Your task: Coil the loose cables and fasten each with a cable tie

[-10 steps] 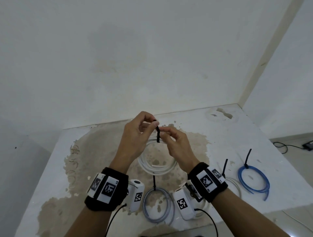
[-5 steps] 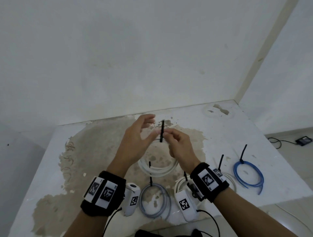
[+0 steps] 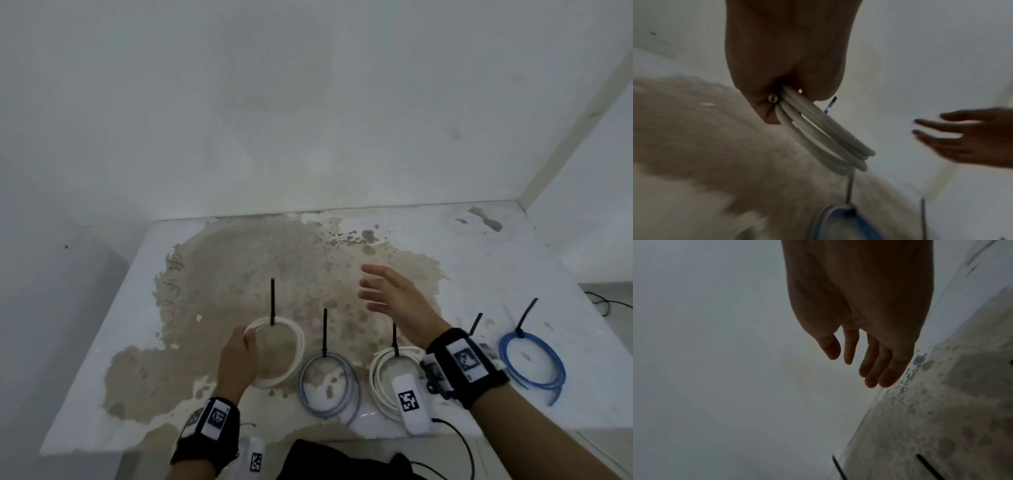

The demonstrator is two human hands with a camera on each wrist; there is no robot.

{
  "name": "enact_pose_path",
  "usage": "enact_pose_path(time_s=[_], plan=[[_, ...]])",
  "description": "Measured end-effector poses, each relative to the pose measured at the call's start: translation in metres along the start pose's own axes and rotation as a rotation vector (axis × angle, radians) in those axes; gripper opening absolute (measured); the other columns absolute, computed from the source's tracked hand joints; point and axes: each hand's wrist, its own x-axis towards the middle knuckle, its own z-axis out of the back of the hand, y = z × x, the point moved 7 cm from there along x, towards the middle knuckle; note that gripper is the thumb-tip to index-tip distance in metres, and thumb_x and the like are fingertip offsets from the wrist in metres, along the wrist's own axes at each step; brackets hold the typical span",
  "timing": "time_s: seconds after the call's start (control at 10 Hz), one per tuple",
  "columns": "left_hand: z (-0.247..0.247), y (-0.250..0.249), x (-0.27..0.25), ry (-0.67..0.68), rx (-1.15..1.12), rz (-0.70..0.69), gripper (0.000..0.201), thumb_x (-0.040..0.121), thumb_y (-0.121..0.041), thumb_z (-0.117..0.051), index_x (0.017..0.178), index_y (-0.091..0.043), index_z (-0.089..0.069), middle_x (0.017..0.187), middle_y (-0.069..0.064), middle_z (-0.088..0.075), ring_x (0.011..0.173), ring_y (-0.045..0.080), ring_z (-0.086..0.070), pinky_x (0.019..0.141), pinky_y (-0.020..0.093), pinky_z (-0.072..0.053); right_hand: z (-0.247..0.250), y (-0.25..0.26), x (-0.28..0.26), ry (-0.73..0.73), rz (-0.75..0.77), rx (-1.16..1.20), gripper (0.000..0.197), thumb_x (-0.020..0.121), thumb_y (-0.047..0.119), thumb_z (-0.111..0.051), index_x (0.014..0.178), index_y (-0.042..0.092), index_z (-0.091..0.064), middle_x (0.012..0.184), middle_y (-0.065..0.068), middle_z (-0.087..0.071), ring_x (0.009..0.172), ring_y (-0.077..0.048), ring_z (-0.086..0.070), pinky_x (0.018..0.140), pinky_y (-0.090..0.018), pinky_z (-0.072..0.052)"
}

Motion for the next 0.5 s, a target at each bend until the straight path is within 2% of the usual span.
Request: enact_pose_path(time_s=[0.1, 0.2, 0.3, 0.4, 0.5], plan=[[-0.007, 0.069, -0.013, 0.083, 0.010, 0.139, 0.026, 0.105, -0.023, -0.034, 0.108, -0.004, -0.052, 0.097, 0.017, -0.058, 0.080, 0.029, -0.052, 0.071, 0.041, -0.043, 0.039, -0.003, -0.004, -0.129, -0.032, 0.149, 0.023, 0.104, 0.014, -0.047, 0.114, 0.015, -0.067, 0.111, -0.015, -0.069, 0.089, -0.025, -0.070, 0.075, -0.031, -0.054], [-0.015, 0.091, -0.020, 0.100, -0.032, 0.170, 0.030, 0.105, -0.022, -0.033, 0.117, 0.000, -0.052, 0.107, 0.021, -0.058, 0.083, 0.030, -0.052, 0.072, 0.039, -0.040, 0.058, 0.002, -0.007, -0.182, -0.009, 0.171, 0.025, 0.104, 0.013, -0.045, 0.113, 0.013, -0.068, 0.107, -0.014, -0.069, 0.084, -0.023, -0.069, 0.072, -0.030, -0.052], [-0.023, 0.094, -0.020, 0.060, 0.074, 0.146, 0.033, 0.104, -0.027, -0.035, 0.125, -0.007, -0.051, 0.123, 0.021, -0.053, 0.094, 0.037, -0.054, 0.078, 0.045, -0.044, 0.070, 0.010, -0.017, -0.193, 0.030, 0.153, 0.026, 0.104, 0.013, -0.044, 0.114, 0.012, -0.068, 0.106, -0.014, -0.069, 0.081, -0.021, -0.070, 0.072, -0.031, -0.052], [-0.024, 0.095, -0.020, 0.007, 0.322, 0.120, 0.032, 0.101, -0.034, -0.041, 0.126, -0.020, -0.055, 0.124, 0.016, -0.050, 0.101, 0.040, -0.055, 0.082, 0.046, -0.046, 0.072, 0.028, -0.026, -0.192, 0.096, 0.122, 0.025, 0.104, 0.013, -0.045, 0.113, 0.011, -0.069, 0.106, -0.017, -0.070, 0.081, -0.021, -0.070, 0.072, -0.031, -0.053], [-0.016, 0.108, -0.028, -0.052, 0.449, 0.152, 0.030, 0.097, -0.048, -0.040, 0.121, -0.039, -0.055, 0.127, 0.006, -0.051, 0.111, 0.034, -0.052, 0.088, 0.045, -0.045, 0.084, 0.083, -0.052, -0.237, 0.330, 0.018, 0.024, 0.102, 0.011, -0.049, 0.107, 0.018, -0.071, 0.100, -0.010, -0.074, 0.084, -0.024, -0.070, 0.074, -0.034, -0.052]])
